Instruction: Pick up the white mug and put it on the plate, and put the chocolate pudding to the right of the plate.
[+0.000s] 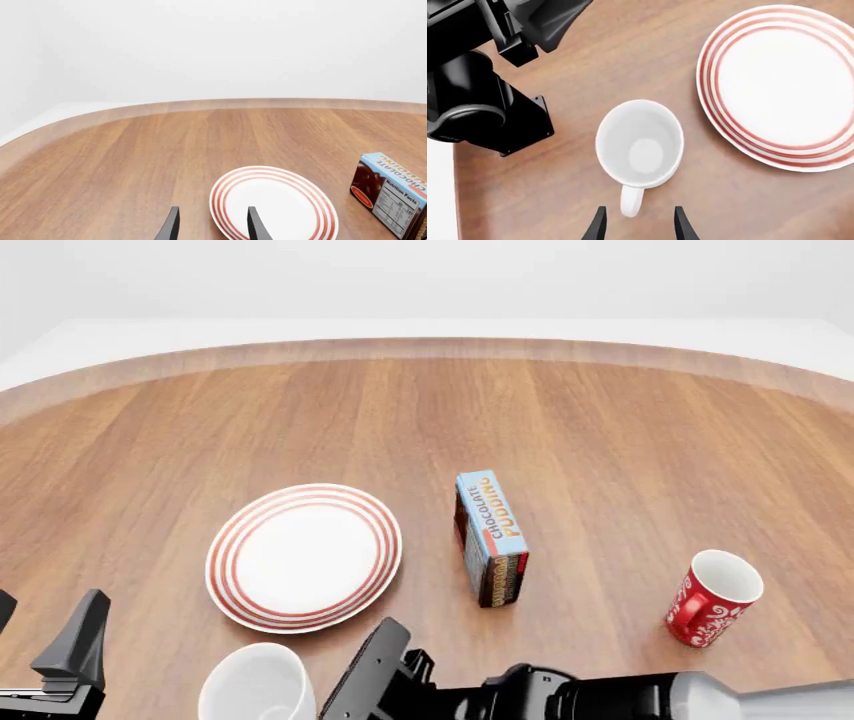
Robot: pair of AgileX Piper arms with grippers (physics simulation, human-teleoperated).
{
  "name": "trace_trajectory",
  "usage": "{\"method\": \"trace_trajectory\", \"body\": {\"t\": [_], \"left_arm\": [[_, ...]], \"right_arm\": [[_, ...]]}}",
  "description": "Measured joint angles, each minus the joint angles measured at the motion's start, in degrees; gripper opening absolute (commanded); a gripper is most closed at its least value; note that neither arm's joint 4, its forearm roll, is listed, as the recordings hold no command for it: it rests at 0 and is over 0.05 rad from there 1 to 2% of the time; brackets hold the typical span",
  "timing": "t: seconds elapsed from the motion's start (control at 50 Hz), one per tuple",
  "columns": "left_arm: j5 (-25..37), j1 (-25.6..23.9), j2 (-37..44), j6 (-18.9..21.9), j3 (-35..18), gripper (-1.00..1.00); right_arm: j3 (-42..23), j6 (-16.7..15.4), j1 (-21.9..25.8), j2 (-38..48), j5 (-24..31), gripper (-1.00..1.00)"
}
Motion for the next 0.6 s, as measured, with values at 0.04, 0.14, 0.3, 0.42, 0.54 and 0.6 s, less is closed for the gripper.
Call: {"method": "trace_trajectory", "body": {"t": [0.04,0.14,0.3,0.42,0.54,0.6], "left_arm": [[0.0,0.0,0.0,0.0,0.0,1.0],[0.0,0.0,0.0,0.0,0.0,1.0],[0.0,0.0,0.0,0.0,0.0,1.0],[0.0,0.0,0.0,0.0,0.0,1.0],[0.0,0.0,0.0,0.0,0.0,1.0],[0.0,0.0,0.0,0.0,0.0,1.0]], "right_arm": [[-0.28,0.12,0.16,0.31,0.08,1.0],[-0.94,0.41,0.54,1.13,0.24,1.0],[-1.76,1.08,1.09,2.55,0.34,1.0],[-2.15,1.56,1.31,3.46,0.35,1.0],[-2.49,2.07,1.64,4.44,0.19,1.0],[-2.62,2.35,1.83,4.96,0.08,1.0]]}}
